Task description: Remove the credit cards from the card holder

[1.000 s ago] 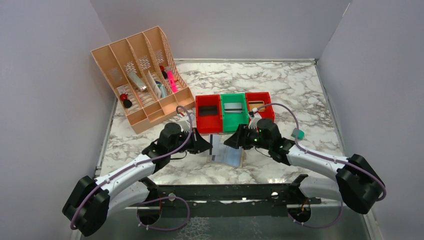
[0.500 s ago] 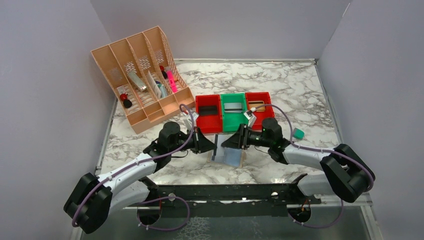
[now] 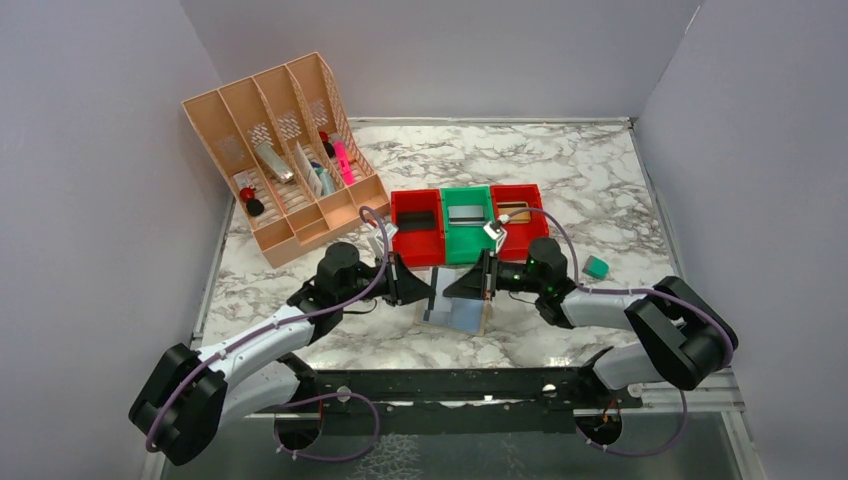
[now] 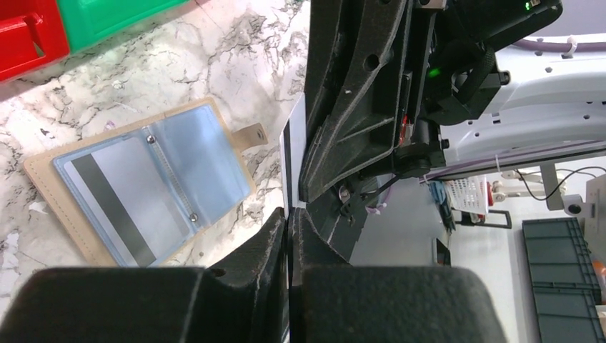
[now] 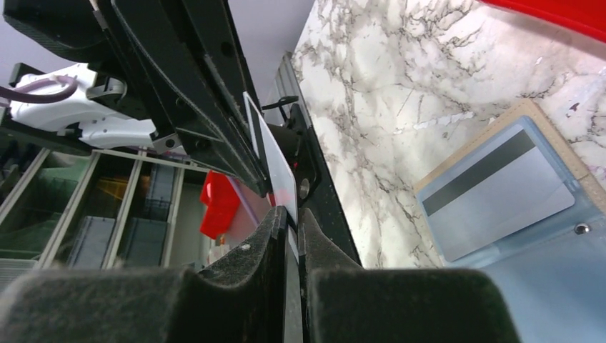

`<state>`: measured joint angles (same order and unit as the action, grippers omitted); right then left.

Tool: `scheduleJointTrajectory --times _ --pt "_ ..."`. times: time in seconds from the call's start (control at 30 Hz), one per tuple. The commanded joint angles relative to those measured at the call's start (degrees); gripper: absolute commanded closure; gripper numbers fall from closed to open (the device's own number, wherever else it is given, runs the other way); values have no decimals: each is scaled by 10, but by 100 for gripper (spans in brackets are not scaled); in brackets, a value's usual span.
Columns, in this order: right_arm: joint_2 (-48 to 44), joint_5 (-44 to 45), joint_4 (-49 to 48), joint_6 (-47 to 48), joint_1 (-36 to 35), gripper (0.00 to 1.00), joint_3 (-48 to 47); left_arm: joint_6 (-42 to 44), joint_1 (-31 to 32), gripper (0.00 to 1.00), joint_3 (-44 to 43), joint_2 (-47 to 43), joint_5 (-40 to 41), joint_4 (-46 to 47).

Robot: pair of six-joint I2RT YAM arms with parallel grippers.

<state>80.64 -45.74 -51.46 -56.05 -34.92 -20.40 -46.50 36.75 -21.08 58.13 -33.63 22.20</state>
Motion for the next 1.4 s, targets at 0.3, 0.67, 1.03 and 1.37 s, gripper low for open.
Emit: scheduleJointTrajectory --times 0.3,0.67,1.03,1.37 --pt "-38 25 12 -4 22 99 33 61 -1 30 -43 -25 76 -126" --pt "-184 197 294 118 23 99 -18 202 -1 1 -193 -55 277 -430" --pt "-271 454 466 244 22 99 -93 276 -1 1 -170 -126 513 -441" --pt "-123 464 444 385 22 97 -210 287 -1 1 -151 -162 537 -443"
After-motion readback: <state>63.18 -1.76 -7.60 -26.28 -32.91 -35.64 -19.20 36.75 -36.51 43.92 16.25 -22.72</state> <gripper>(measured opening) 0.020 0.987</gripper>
